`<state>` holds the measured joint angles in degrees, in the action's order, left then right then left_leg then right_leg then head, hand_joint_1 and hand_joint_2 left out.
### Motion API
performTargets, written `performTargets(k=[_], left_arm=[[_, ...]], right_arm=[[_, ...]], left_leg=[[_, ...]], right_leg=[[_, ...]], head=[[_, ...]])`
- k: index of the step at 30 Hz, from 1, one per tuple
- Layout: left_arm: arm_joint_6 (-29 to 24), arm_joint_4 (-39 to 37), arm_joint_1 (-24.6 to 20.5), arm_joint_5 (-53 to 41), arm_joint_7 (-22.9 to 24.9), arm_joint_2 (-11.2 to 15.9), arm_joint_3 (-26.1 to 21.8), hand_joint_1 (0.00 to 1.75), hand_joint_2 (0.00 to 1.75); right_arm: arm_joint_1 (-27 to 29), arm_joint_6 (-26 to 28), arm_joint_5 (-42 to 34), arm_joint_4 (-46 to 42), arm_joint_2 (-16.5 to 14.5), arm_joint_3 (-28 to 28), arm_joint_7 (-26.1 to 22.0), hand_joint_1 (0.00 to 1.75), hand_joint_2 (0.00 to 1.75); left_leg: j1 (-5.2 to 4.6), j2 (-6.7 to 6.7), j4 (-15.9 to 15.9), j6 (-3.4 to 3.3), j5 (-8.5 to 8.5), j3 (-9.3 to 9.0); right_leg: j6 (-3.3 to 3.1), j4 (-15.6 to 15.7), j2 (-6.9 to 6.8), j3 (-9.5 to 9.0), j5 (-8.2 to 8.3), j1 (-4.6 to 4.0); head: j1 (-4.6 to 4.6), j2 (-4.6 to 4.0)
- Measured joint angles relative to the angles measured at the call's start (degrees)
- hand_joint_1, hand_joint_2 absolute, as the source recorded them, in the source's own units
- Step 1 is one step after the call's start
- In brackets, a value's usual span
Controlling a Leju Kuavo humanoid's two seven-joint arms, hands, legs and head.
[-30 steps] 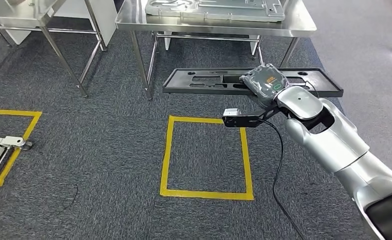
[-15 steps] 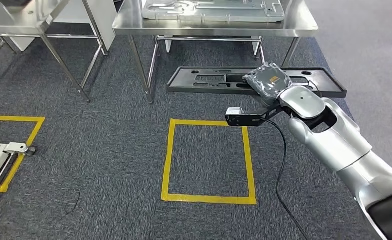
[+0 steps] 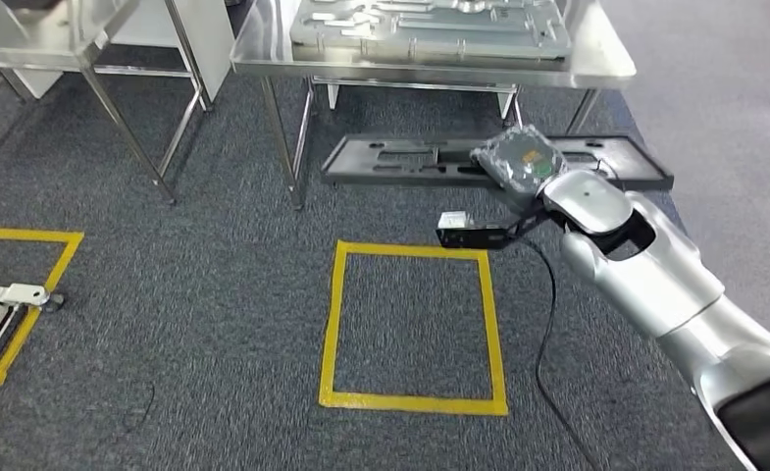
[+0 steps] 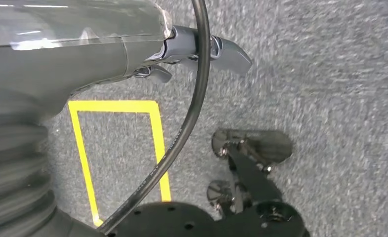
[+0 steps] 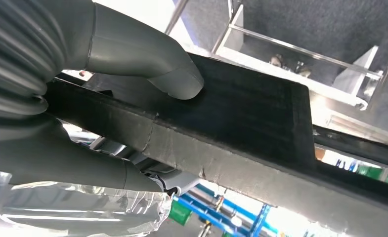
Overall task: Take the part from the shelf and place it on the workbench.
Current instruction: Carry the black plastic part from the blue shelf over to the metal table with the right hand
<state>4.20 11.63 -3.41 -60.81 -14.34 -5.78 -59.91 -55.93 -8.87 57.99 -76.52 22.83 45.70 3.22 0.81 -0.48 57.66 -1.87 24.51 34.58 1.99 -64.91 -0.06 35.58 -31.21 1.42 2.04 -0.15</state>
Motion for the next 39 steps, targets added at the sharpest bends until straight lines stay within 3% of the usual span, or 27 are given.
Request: performTargets(k=[2, 3, 4, 6, 8, 10, 13, 15, 17, 18, 19, 20, 22, 23, 24, 27, 29, 32, 33, 34, 35, 37, 39], left_arm=[[0.0, 0.0, 0.0, -0.2, 0.0, 0.0, 0.0, 0.0, 1.75], [0.0, 0.0, 0.0, -0.3, 0.0, 0.0, 0.0, 0.0, 1.75], [0.0, 0.0, 0.0, -0.4, 0.0, 0.0, 0.0, 0.0, 1.75], [0.1, 0.0, 0.0, -0.4, 0.0, 0.0, 0.0, 0.0, 1.75], [0.2, 0.0, 0.0, -0.4, 0.0, 0.0, 0.0, 0.0, 1.75], [0.2, 0.0, -0.1, -0.4, 0.0, 0.0, 0.0, 0.0, 1.75], [0.2, 0.0, -0.1, -0.4, 0.0, 0.0, 0.0, 0.0, 1.75], [0.2, 0.0, -0.1, -0.5, -0.1, 0.0, 0.0, 0.0, 1.75], [0.2, 0.0, 0.0, -0.5, -0.1, 0.1, 0.0, 0.0, 1.75], [0.2, 0.0, 0.1, -0.5, -0.1, 0.1, 0.0, 0.0, 1.75], [0.2, 0.0, 0.2, -0.5, -0.1, 0.1, 0.0, 0.0, 1.75], [0.2, 0.0, 0.2, -0.5, -0.1, 0.1, 0.0, 0.0, 1.75], [0.2, 0.0, 0.2, -0.5, -0.1, 0.2, 0.0, 0.0, 1.75], [0.2, 0.0, 0.2, -0.5, -0.1, 0.2, 0.0, 0.0, 1.75], [0.2, 0.0, 0.2, -0.5, -0.1, 0.2, 0.0, 0.0, 1.75], [0.2, 0.0, 0.2, -0.5, 0.0, 0.2, 0.0, 0.0, 1.75], [0.2, 0.0, 0.2, -0.5, -0.1, 0.2, 0.0, 0.0, 1.75], [0.2, 0.0, 0.1, -0.5, -0.1, 0.2, 0.0, 0.0, 1.75], [0.2, 0.0, 0.2, -0.5, -0.1, 0.2, 0.0, 0.0, 1.75], [0.2, 0.0, 0.2, -0.5, -0.1, 0.2, 0.0, 0.0, 1.75], [0.2, 0.0, 0.3, -0.5, -0.1, 0.2, 0.0, 0.0, 1.75], [0.3, 0.0, 0.3, -0.5, -0.1, 0.2, 0.0, 0.0, 1.75], [0.3, 0.0, 0.2, -0.5, -0.1, 0.1, 0.0, 0.0, 1.75]], right_arm=[[0.1, 0.1, -0.1, 0.3, 0.0, 0.1, 0.0, 1.75, 1.75], [0.3, 0.1, -0.1, 0.5, 0.0, 0.1, 0.0, 1.75, 1.75], [0.4, 0.1, -0.1, 0.6, 0.0, 0.1, 0.0, 1.75, 1.75], [0.5, 0.2, -0.2, 0.9, 0.0, 0.2, 0.0, 1.75, 1.75], [0.4, 0.6, -0.2, 1.1, 0.0, 0.2, 0.0, 1.75, 1.75], [0.5, 1.0, -0.2, 1.2, 0.0, 0.2, 0.0, 1.75, 1.75], [0.9, 1.5, -0.1, 1.3, 0.1, 0.2, 0.0, 1.75, 1.75], [1.1, 1.9, 0.0, 1.3, 0.1, 0.2, 0.0, 1.75, 1.75], [1.5, 2.1, 0.0, 1.3, 0.1, 0.2, 0.0, 1.75, 1.75], [1.9, 2.1, 0.0, 1.3, 0.1, 0.3, 0.0, 1.75, 1.75], [2.2, 2.1, 0.1, 1.3, 0.1, 0.3, 0.0, 1.75, 1.75], [2.6, 2.2, 0.1, 1.3, 0.1, 0.3, 0.0, 1.75, 1.75], [2.8, 2.2, 0.1, 1.3, 0.1, 0.3, 0.0, 1.75, 1.75], [2.7, 2.2, 0.1, 1.3, 0.1, 0.3, 0.0, 1.75, 1.75], [2.7, 2.2, 0.1, 1.3, 0.1, 0.3, 0.0, 1.75, 1.75], [2.7, 2.3, 0.1, 1.3, 0.2, 0.3, 0.0, 1.75, 1.75], [2.6, 2.3, 0.1, 1.2, 0.3, 0.3, 0.0, 1.75, 1.75], [2.5, 2.4, 0.1, 1.1, 0.4, 0.3, 0.0, 1.75, 1.75], [2.7, 2.4, 0.1, 1.2, 0.4, 0.3, 0.0, 1.75, 1.75], [2.9, 2.4, 0.1, 1.2, 0.4, 0.3, 0.0, 1.75, 1.75], [3.0, 2.4, 0.1, 1.2, 0.4, 0.3, 0.0, 1.75, 1.75], [3.0, 2.4, 0.1, 1.2, 0.5, 0.3, 0.0, 1.75, 1.75], [2.9, 2.4, 0.1, 1.2, 0.5, 0.3, 0.0, 1.75, 1.75]], left_leg=[[-0.14, -0.01, 0.0, -0.37, 0.39, -0.34], [-0.2, -0.04, 0.1, -0.44, 0.67, -0.57], [-0.25, -0.08, 0.1, -0.4, 1.0, -0.89], [-0.29, -0.15, 0.4, -0.19, 1.85, -1.73], [-0.5, -0.19, 0.7, 0.33, 2.67, -2.24], [-0.65, -0.19, 0.7, 0.96, 3.13, -2.43], [-0.61, 0.0, 1.4, 1.86, 4.12, -2.55], [-0.42, 0.13, 6.6, 2.45, 6.37, -0.03], [-0.28, 0.14, 14.4, 2.86, 8.8, 4.56], [-0.24, 0.14, 16.7, 2.95, 8.91, 6.28], [-0.23, 0.14, 16.9, 2.93, 7.82, 7.02], [-0.23, 0.14, 14.8, 2.8, 5.68, 6.65], [-0.39, 0.14, 7.0, 2.14, 0.84, 3.76], [-0.58, 0.15, 3.8, 1.72, -0.4, 2.41], [-0.8, 0.16, 1.8, 1.33, -0.79, 1.54], [-0.98, 0.17, 0.2, 0.24, -0.17, 0.58], [-0.75, 0.14, -0.4, -0.45, -0.07, -0.37], [-0.71, 0.07, -0.6, -0.96, 0.51, -1.24], [-0.72, 0.03, -0.6, -0.96, 0.84, -1.56], [-0.72, 0.0, -0.5, -0.91, 1.21, -1.99], [-0.71, -0.02, -0.5, -0.8, 1.63, -2.54], [-0.72, -0.03, -0.4, -0.42, 2.61, -3.84], [-0.8, -0.04, -0.3, 0.21, 3.45, -4.42]], right_leg=[[0.07, -7.2, 0.02, 4.7, -2.11, -0.08], [0.08, -8.8, 0.01, 6.26, -1.8, -0.09], [0.03, -8.4, 0.01, 6.78, -0.32, -0.09], [-0.29, -1.8, 0.0, 4.74, 4.77, -0.12], [-0.66, 4.4, 0.02, 2.04, 7.36, -0.41], [-1.04, 6.0, 0.11, 1.2, 6.93, -0.72], [-1.93, 6.7, 0.2, 0.34, 6.47, -0.3], [-2.56, 7.0, 0.09, -0.54, 6.06, -0.13], [-2.86, 7.0, 0.05, -1.19, 5.45, -0.21], [-2.85, 7.0, 0.08, -1.6, 5.1, -0.24], [-2.81, 7.0, 0.12, -2.08, 4.73, -0.26], [-2.73, 7.0, 0.16, -2.66, 4.32, -0.27], [-2.42, 7.0, 0.19, -3.76, 3.48, -0.28], [-2.14, 7.0, 0.22, -4.08, 3.13, -0.33], [-1.8, 7.1, 0.24, -4.26, 2.9, -0.33], [-0.64, 6.8, 0.28, -4.48, 3.05, -0.27], [-0.18, 4.3, 0.22, -3.48, 1.94, -0.16], [0.23, -5.5, 0.18, 2.63, -2.17, -0.12], [0.33, -7.9, 0.18, 4.6, -2.62, -0.1], [0.39, -8.4, 0.17, 5.7, -1.92, -0.08], [0.4, -6.8, 0.16, 5.7, -0.06, -0.06], [0.24, 0.7, 0.1, 3.29, 5.16, -0.1], [-0.31, 6.0, -0.01, 1.41, 7.14, -0.42]], head=[[0.0, 0.0], [0.01, 0.0], [0.0, 0.0], [-0.01, 0.0], [-0.01, 0.0], [-0.01, 0.0], [-0.01, 0.0], [-0.01, 0.0], [-0.01, 0.0], [-0.01, 0.0], [-0.01, 0.0], [-0.01, 0.0], [-0.02, 0.0], [-0.01, 0.0], [-0.02, 0.0], [-0.01, 0.0], [-0.02, 0.0], [-0.01, 0.0], [-0.01, 0.0], [-0.02, 0.0], [-0.02, 0.0], [-0.02, 0.0], [-0.04, 0.0]])
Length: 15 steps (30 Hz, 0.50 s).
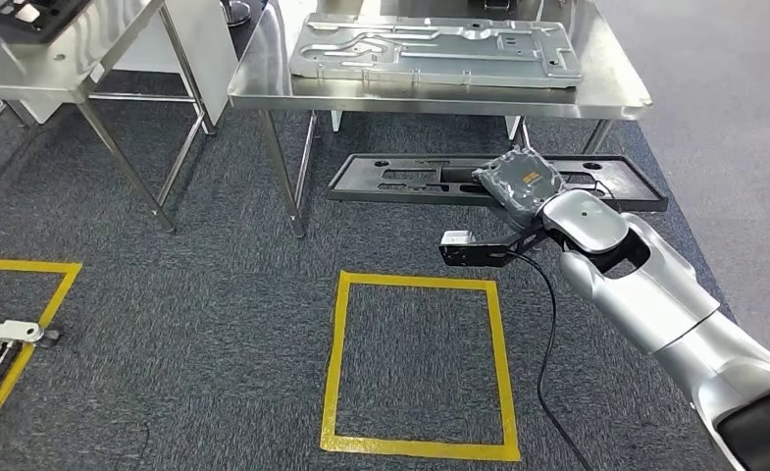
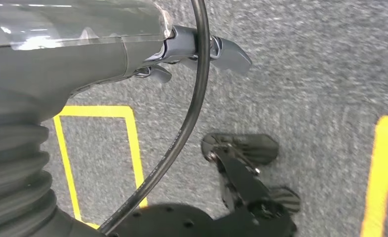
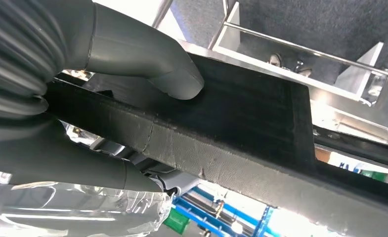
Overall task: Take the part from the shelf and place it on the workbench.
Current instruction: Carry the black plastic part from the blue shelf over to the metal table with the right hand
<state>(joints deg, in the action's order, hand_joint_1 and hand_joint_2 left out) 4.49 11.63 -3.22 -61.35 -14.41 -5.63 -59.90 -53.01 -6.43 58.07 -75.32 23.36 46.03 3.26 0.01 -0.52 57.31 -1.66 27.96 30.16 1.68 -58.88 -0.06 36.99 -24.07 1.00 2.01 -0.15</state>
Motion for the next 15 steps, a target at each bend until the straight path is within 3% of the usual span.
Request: performTargets(k=[3, 5, 9, 11, 12, 15], left_arm=[[0.0, 0.0, -0.1, 0.0, 0.0, 0.0, 0.0, 0.0, 1.75], [0.1, 0.0, -0.1, 0.0, 0.0, 0.0, 0.0, 0.0, 1.75], [0.1, 0.0, -0.2, 0.0, 0.0, 0.0, 0.0, 0.0, 1.75], [0.0, 0.0, 0.0, 0.0, 0.0, 0.0, 0.0, 0.0, 1.75], [0.0, 0.0, 0.1, 0.0, 0.0, 0.0, 0.0, 0.0, 1.75], [0.0, 0.0, 0.1, -0.1, 0.0, 0.0, 0.0, 0.0, 1.75]], right_arm=[[0.1, 0.1, 0.0, 0.0, 0.1, 0.0, 0.0, 1.75, 1.75], [-0.1, 0.1, 0.0, -0.1, 0.2, 0.0, 0.0, 1.75, 1.75], [-0.3, -0.1, 0.0, -0.1, 0.2, 0.0, 0.0, 1.75, 1.75], [-0.2, -0.4, -0.1, -0.1, 0.2, 0.0, 0.0, 1.75, 1.75], [-0.2, -0.5, -0.1, -0.1, 0.2, 0.0, -0.1, 1.75, 1.75], [-0.5, -0.8, -0.2, -0.1, 0.1, 0.0, -0.1, 1.75, 1.75]], left_leg=[[-0.06, 0.1, 0.4, 1.08, 0.62, -0.22], [0.1, 0.16, 2.9, 1.65, 1.26, 0.69], [0.34, 0.21, 13.9, 2.28, 4.88, 7.28], [0.34, 0.2, 16.8, 2.29, 5.97, 10.29], [0.32, 0.2, 16.0, 2.11, 5.14, 10.78], [-0.12, 0.19, 6.0, 0.97, -2.24, 8.37]], right_leg=[[-1.34, 0.8, 0.09, -0.57, -0.24, -0.17], [-2.09, 0.9, 0.14, -1.37, -0.58, -0.06], [-2.78, 1.0, 0.12, -2.54, -1.56, -0.12], [-2.83, 0.9, 0.2, -3.36, -2.3, -0.24], [-2.82, 0.9, 0.23, -3.96, -2.76, -0.3], [-2.55, 0.9, 0.21, -5.9, -4.22, -0.54]], head=[[0.0, 0.0], [0.0, 0.0], [-0.01, 0.0], [0.0, 0.0], [0.01, 0.0], [-0.02, 0.0]])
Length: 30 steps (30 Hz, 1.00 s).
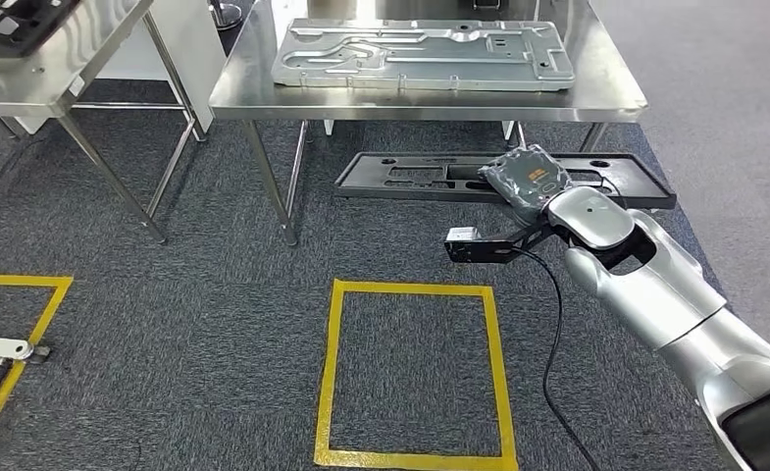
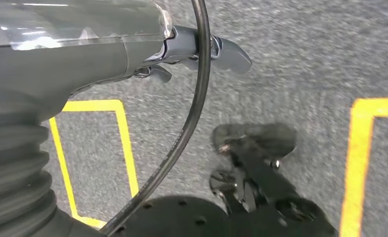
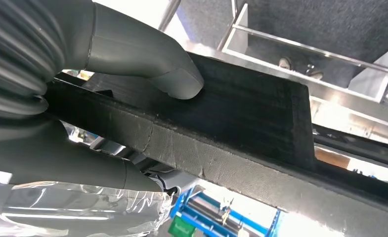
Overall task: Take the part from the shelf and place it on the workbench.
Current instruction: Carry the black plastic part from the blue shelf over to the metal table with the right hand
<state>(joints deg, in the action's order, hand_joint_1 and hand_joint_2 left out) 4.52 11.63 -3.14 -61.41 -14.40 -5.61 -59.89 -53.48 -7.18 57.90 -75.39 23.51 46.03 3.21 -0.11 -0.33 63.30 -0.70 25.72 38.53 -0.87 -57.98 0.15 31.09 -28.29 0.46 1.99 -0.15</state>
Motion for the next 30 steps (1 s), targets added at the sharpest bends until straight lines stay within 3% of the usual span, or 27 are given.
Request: performTargets(k=[2, 6, 8, 10, 11, 12, 13, 15, 17, 20, 22, 25, 27, 28, 30], left_arm=[[0.0, 0.0, 0.0, 0.0, 0.0, 0.1, 0.0, 0.0, 1.75], [0.0, 0.0, 0.0, -0.2, 0.0, 0.0, 0.0, 0.0, 1.75], [0.0, 0.0, -0.2, -0.2, 0.0, 0.0, 0.0, 0.0, 1.75], [0.0, 0.0, -0.2, -0.2, 0.0, 0.0, 0.0, 0.0, 1.75], [0.0, 0.0, -0.2, -0.2, 0.0, 0.0, 0.0, 0.0, 1.75], [0.0, 0.0, -0.2, -0.3, 0.0, 0.0, 0.0, 0.0, 1.75], [0.1, 0.0, -0.1, -0.3, 0.0, 0.0, 0.0, 0.0, 1.75], [0.2, 0.0, -0.1, -0.3, 0.0, -0.1, 0.0, 0.0, 1.75], [0.2, 0.0, -0.3, -0.3, 0.0, -0.1, 0.0, 0.0, 1.75], [0.3, 0.0, -0.3, -0.3, 0.0, 0.0, 0.0, 0.0, 1.75], [0.4, 0.0, -0.4, -0.3, 0.0, 0.0, 0.0, 0.0, 1.75], [0.7, 0.0, -0.4, -0.3, 0.0, 0.2, -0.2, 0.0, 1.75], [0.9, 0.0, -0.4, -0.3, 0.0, 0.4, -0.4, 0.0, 1.75], [1.0, 0.0, -0.3, -0.3, 0.0, 0.5, -0.4, 0.0, 1.75], [1.2, 0.0, -0.2, -0.2, 0.0, 0.9, -0.6, 0.0, 1.75]], right_arm=[[-0.4, -0.2, -0.1, 0.0, 0.0, 0.0, 0.0, 1.75, 1.75], [-1.1, -0.6, -0.2, 0.1, -0.1, 0.0, 0.0, 1.75, 1.75], [-1.5, -0.7, -0.3, 0.1, -0.1, 0.0, 0.0, 1.75, 1.75], [-1.6, -0.8, -0.3, 0.3, -0.1, 0.0, 0.0, 1.75, 1.75], [-1.4, -0.8, -0.3, 0.3, -0.1, 0.0, 0.0, 1.75, 1.75], [-1.3, -0.8, -0.3, 0.4, -0.1, 0.0, 0.0, 1.75, 1.75], [-1.3, -0.9, -0.3, 0.4, -0.1, 0.0, 0.0, 1.75, 1.75], [-1.3, -0.9, -0.3, 0.6, -0.1, 0.0, 0.0, 1.75, 1.75], [-1.4, -0.9, -0.3, 0.7, -0.1, 0.1, 0.0, 1.75, 1.75], [-1.4, -0.9, -0.1, 0.9, -0.5, 0.1, 0.0, 1.75, 1.75], [-1.7, -0.9, 0.5, 1.1, -1.4, 0.1, 0.2, 1.75, 1.75], [-2.0, -0.9, 1.5, 2.2, -3.7, 0.5, 0.7, 1.75, 1.75], [-1.9, -0.9, 2.1, 3.2, -5.5, 1.1, 1.0, 1.75, 1.75], [-1.9, -0.9, 2.2, 3.6, -6.2, 1.5, 1.1, 1.75, 1.75], [-2.1, -0.8, 2.5, 4.1, -7.4, 2.0, 1.2, 1.75, 1.75]], left_leg=[[-0.44, -0.05, -4.1, -0.75, -1.93, -1.21], [-0.29, -0.11, -5.6, -1.84, -2.07, -3.13], [-0.16, -0.12, -6.0, -2.15, -1.94, -4.01], [-0.13, -0.17, -6.0, -2.28, -1.38, -4.43], [-0.11, -0.22, -6.0, -2.22, -1.0, -4.76], [-0.07, -0.28, -5.9, -2.09, -0.56, -5.21], [-0.02, -0.33, -5.8, -1.92, -0.07, -5.76], [0.03, -0.39, -5.5, -1.4, 1.11, -6.9], [-0.02, -0.42, -5.3, -0.7, 2.09, -7.38], [-0.03, -0.37, -4.8, 0.41, 2.73, -7.78], [0.16, -0.2, -1.6, 0.85, 3.44, -6.46], [0.38, -0.07, 8.4, 1.54, 6.64, -0.11], [0.4, -0.06, 10.5, 1.8, 7.48, 2.85], [0.36, -0.06, 8.7, 1.61, 6.21, 2.96], [0.08, -0.07, 1.5, 0.7, 0.57, 1.41]], right_leg=[[0.56, 0.0, 0.06, -0.64, -0.63, -0.08], [1.83, -2.1, 0.12, -0.6, -1.17, 0.0], [2.29, -7.3, 0.07, 2.4, -3.24, 0.25], [2.76, -13.6, 0.06, 7.16, -5.87, 0.41], [2.95, -15.1, 0.05, 8.88, -6.34, 0.54], [3.09, -14.7, 0.04, 9.66, -5.67, 0.68], [3.19, -12.5, 0.02, 9.46, -3.83, 0.82], [3.23, -5.3, -0.08, 7.62, 1.69, 0.94], [2.63, -1.1, -0.15, 6.52, 4.26, 0.66], [1.14, -0.7, -0.03, 5.75, 3.91, 0.55], [0.33, -0.4, -0.03, 4.69, 3.39, 0.69], [-0.22, -0.4, 0.09, 3.44, 2.28, 0.62], [-0.23, -0.4, 0.24, 2.3, 1.3, 0.48], [-0.2, -0.4, 0.27, 1.56, 0.73, 0.38], [-0.1, -0.3, 0.21, 0.04, -0.42, 0.17]], head=[[0.0, 0.0], [-0.02, 0.0], [-0.02, 0.0], [0.0, 0.0], [-0.01, 0.0], [-0.01, 0.0], [-0.01, 0.0], [-0.01, 0.0], [-0.02, 0.0], [-0.01, 0.0], [-0.01, 0.0], [-0.01, 0.0], [-0.01, 0.0], [0.0, 0.0], [-0.01, 0.0]])
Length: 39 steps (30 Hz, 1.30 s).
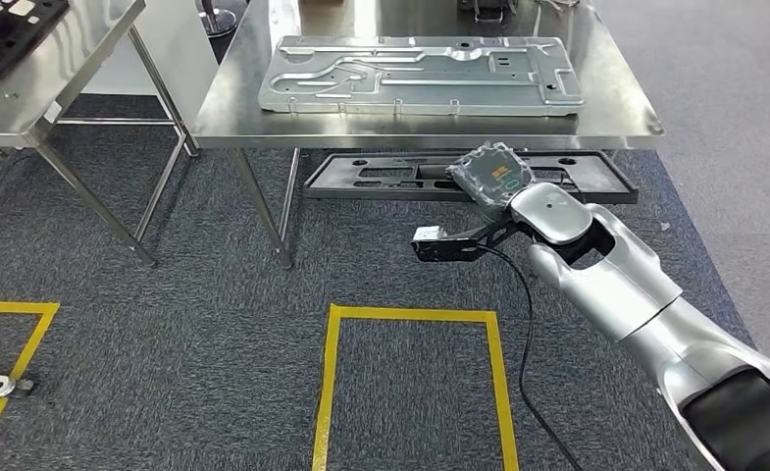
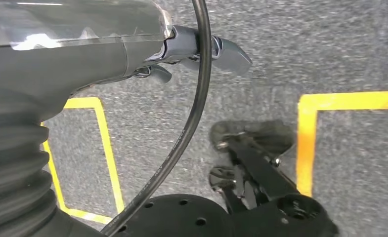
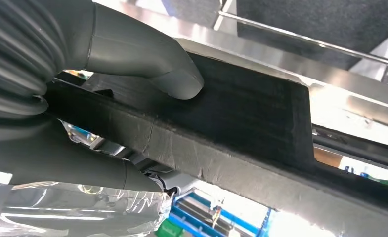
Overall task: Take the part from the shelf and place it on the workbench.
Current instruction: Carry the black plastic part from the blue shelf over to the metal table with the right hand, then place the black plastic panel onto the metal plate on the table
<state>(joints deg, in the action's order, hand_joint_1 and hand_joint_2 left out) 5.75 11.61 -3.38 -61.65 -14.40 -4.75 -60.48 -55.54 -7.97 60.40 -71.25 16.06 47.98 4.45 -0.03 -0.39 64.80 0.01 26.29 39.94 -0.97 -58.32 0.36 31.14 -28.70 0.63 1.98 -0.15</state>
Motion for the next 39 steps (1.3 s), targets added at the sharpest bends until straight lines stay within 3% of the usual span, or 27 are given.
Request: performTargets(k=[2, 5, 7, 10, 12, 13, 14, 15, 17, 18, 20, 22, 25, 27, 28, 29, 31, 33, 37, 39], left_arm=[[0.1, 0.0, 0.1, 0.0, 0.1, 0.3, -0.2, 0.0, 1.75], [0.0, 0.0, 0.1, -0.1, 0.2, 0.5, -0.6, 0.0, 1.75], [0.0, 0.0, 0.1, -0.2, 0.2, 0.6, -0.7, 0.0, 1.75], [0.2, 0.0, 0.0, -0.3, 0.2, 0.6, -0.8, 0.0, 1.75], [0.4, 0.0, 0.0, -0.3, 0.2, 0.7, -0.9, 0.0, 1.75], [0.6, 0.0, 0.0, -0.3, 0.2, 0.7, -0.9, 0.0, 1.75], [0.7, 0.0, 0.0, -0.3, 0.2, 0.8, -1.0, 0.0, 1.75], [0.9, 0.0, 0.0, -0.3, 0.2, 0.9, -1.0, 0.0, 1.75], [1.2, 0.0, -0.1, -0.3, 0.3, 1.0, -1.1, 0.0, 1.75], [1.3, 0.0, -0.3, -0.3, 0.3, 1.2, -1.2, 0.0, 1.75], [1.4, 0.0, -0.4, -0.3, 0.3, 1.4, -1.2, 0.0, 1.75], [1.4, 0.0, -0.4, -0.3, 0.3, 1.6, -1.2, 0.0, 1.75], [1.4, 0.0, -0.4, -0.2, 0.3, 1.8, -1.2, 0.0, 1.75], [1.3, 0.0, -0.2, -0.2, 0.3, 1.9, -1.3, 0.0, 1.75], [1.3, 0.0, -0.2, -0.2, 0.3, 2.0, -1.3, 0.0, 1.75], [1.1, 0.0, -0.1, -0.5, 0.4, 1.9, -1.3, 0.0, 1.75], [-0.9, 0.0, -0.1, -1.4, 1.0, 0.7, -1.1, 0.0, 1.75], [-4.6, -0.1, -0.4, -2.0, 1.9, -1.8, -1.0, 0.0, 1.75], [-6.9, -0.1, -1.2, -2.1, 2.5, -5.6, -0.8, 0.0, 1.75], [-6.7, -0.2, -1.4, -2.2, 2.5, -6.6, -0.8, 0.0, 1.75]], right_arm=[[-0.2, 0.2, 0.2, 0.6, -0.9, 0.4, 0.2, 1.75, 1.75], [-0.3, 0.7, 0.3, 1.0, -1.3, 0.6, 0.4, 1.75, 1.75], [-0.4, 1.0, 0.5, 1.0, -1.3, 0.6, 0.4, 1.75, 1.75], [-0.7, 1.3, 1.3, 1.0, -1.7, 0.8, 0.7, 1.75, 1.75], [-0.8, 1.3, 2.0, 1.1, -2.5, 1.0, 1.0, 1.75, 1.75], [-1.0, 1.3, 2.3, 1.2, -3.1, 1.1, 1.2, 1.75, 1.75], [-1.2, 1.2, 2.6, 1.4, -3.8, 1.3, 1.3, 1.75, 1.75], [-1.6, 1.1, 2.8, 1.6, -4.4, 1.4, 1.5, 1.75, 1.75], [-2.5, 0.8, 3.1, 2.0, -5.7, 1.8, 1.8, 1.75, 1.75], [-2.8, 0.8, 3.2, 2.2, -6.3, 1.9, 1.9, 1.75, 1.75], [-3.3, 0.7, 3.3, 2.4, -7.4, 2.1, 1.9, 1.75, 1.75], [-3.7, 0.7, 3.3, 2.5, -8.1, 2.1, 2.0, 1.75, 1.75], [-4.3, 0.7, 3.4, 2.7, -8.8, 2.1, 2.1, 1.75, 1.75], [-4.3, 0.7, 3.4, 3.0, -9.1, 2.3, 2.1, 1.75, 1.75], [-4.3, 0.7, 3.4, 3.1, -9.2, 2.4, 2.1, 1.75, 1.75], [-4.4, 0.7, 3.4, 3.2, -9.4, 2.5, 2.3, 1.75, 1.75], [-4.4, 0.8, 3.5, 3.5, -9.6, 2.6, 2.8, 1.75, 1.75], [-4.6, 1.0, 3.7, 4.2, -10.0, 2.7, 3.2, 1.75, 1.75], [-5.0, 1.4, 3.7, 5.2, -10.6, 2.7, 3.2, 1.75, 1.75], [-5.2, 1.8, 3.7, 5.4, -10.7, 2.7, 3.3, 1.75, 1.75]], left_leg=[[-0.44, -0.01, -5.0, -0.86, -3.52, -1.39], [-0.52, -0.07, -6.5, -1.84, -3.68, -2.71], [-0.28, -0.12, -7.2, -2.44, -3.51, -4.07], [-0.21, -0.19, -7.5, -2.83, -2.6, -5.44], [-0.21, -0.24, -7.5, -2.7, -1.6, -6.39], [-0.2, -0.26, -7.4, -2.57, -1.03, -7.02], [-0.19, -0.26, -7.3, -2.42, -0.42, -7.75], [-0.2, -0.23, -7.3, -2.21, 0.22, -8.34], [-0.3, -0.23, -7.1, -1.62, 1.32, -9.16], [-0.34, -0.23, -7.0, -1.24, 1.68, -9.35], [-0.37, -0.24, -6.6, -0.57, 2.03, -9.66], [-0.24, -0.15, -4.1, 0.05, 2.22, -8.72], [0.19, 0.0, 6.0, 0.95, 5.22, -2.66], [0.46, 0.01, 9.7, 1.27, 6.99, 0.84], [0.56, 0.02, 8.8, 1.32, 6.34, 1.4], [0.64, 0.04, 6.1, 1.29, 4.31, 1.13], [0.54, 0.05, -1.5, 0.82, -1.79, -0.42], [0.18, 0.06, -5.8, 0.01, -4.97, -1.42], [0.05, 0.02, -6.9, -1.53, -4.46, -2.93], [0.11, 0.02, -7.2, -2.09, -4.01, -3.94]], right_leg=[[0.42, 0.2, 0.03, -0.91, -0.96, -0.15], [1.44, -0.4, 0.01, -1.54, -1.29, -0.26], [1.97, -2.9, -0.04, -0.8, -1.7, -0.16], [2.57, -12.1, -0.06, 5.31, -5.28, 0.09], [2.75, -15.0, -0.08, 8.88, -6.55, 0.18], [2.74, -13.8, -0.08, 9.38, -5.5, 0.19], [2.68, -10.9, -0.09, 9.04, -3.11, 0.21], [2.54, -7.1, -0.1, 8.34, 0.3, 0.21], [1.97, -1.6, -0.12, 7.17, 4.63, -0.11], [1.55, -0.5, -0.11, 6.96, 5.4, -0.25], [0.68, -0.4, -0.13, 6.36, 4.98, -0.34], [-0.13, 0.1, -0.3, 5.17, 4.49, -0.15], [-0.73, 0.5, -0.4, 3.48, 3.38, -0.01], [-0.67, 0.5, -0.31, 2.27, 2.35, 0.02], [-0.58, 0.5, -0.27, 1.52, 1.78, 0.03], [-0.44, 0.5, -0.24, 0.66, 1.17, 0.05], [0.02, 0.4, -0.23, -0.83, -0.05, 0.02], [0.79, 0.5, -0.14, -1.56, -0.95, 0.0], [2.25, -1.1, -0.11, -1.75, -1.72, 0.14], [2.62, -6.2, -0.16, 1.11, -3.44, 0.22]], head=[[0.0, 0.0], [-0.01, 0.0], [-0.01, 0.0], [-0.01, 0.0], [-0.01, 0.0], [-0.02, 0.0], [-0.02, 0.0], [-0.02, 0.0], [0.0, 0.0], [-0.01, 0.0], [-0.02, 0.0], [-0.01, 0.0], [0.0, 0.0], [-0.01, 0.0], [-0.01, 0.0], [-0.01, 0.0], [-0.02, 0.0], [-0.01, 0.0], [-0.02, 0.0], [-0.03, 0.0]])
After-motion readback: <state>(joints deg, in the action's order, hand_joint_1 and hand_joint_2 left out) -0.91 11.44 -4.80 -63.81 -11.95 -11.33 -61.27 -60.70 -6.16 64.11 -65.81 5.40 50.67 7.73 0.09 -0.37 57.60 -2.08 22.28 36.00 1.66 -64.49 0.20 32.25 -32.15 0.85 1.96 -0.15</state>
